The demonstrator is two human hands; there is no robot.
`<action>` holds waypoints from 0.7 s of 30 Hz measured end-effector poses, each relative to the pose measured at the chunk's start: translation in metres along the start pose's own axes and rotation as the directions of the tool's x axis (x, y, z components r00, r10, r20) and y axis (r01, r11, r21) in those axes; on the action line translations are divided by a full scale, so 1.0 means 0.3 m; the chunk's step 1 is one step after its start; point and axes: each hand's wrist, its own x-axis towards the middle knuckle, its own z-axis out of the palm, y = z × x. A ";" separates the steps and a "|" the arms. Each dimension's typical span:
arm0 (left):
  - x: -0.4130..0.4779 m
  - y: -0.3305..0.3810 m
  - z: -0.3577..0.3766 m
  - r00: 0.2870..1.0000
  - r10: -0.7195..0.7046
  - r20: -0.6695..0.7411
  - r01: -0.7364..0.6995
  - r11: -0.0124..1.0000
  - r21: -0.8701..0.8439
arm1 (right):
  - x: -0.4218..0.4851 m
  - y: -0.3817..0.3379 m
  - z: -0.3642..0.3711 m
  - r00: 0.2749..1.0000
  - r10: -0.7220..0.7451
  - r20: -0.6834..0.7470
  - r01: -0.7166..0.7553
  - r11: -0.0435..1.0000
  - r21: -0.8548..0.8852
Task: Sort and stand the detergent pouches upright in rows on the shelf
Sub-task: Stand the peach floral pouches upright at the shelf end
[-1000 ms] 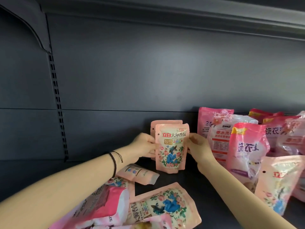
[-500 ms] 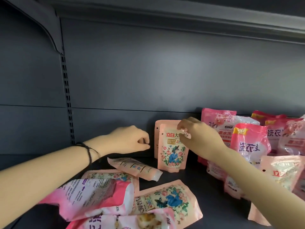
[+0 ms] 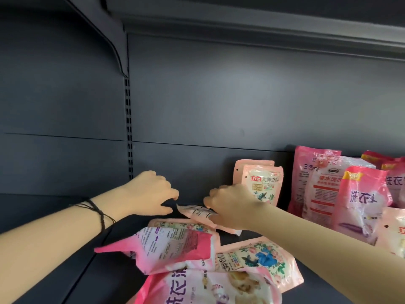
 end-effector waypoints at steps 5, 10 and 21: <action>-0.023 -0.025 0.079 0.999 -0.038 -0.030 0.035 0.997 -0.073 | 0.121 -0.102 0.021 0.987 0.051 0.151 -0.050 0.999 -0.009; -0.019 -0.024 0.125 0.992 -0.115 -0.059 0.099 0.968 -0.229 | 0.156 -0.148 0.012 0.971 0.182 0.152 -0.190 0.981 0.039; 0.101 0.086 0.005 0.937 -0.330 0.116 0.254 0.414 -0.874 | -0.039 0.045 0.058 0.686 0.721 -0.095 -0.437 0.514 0.738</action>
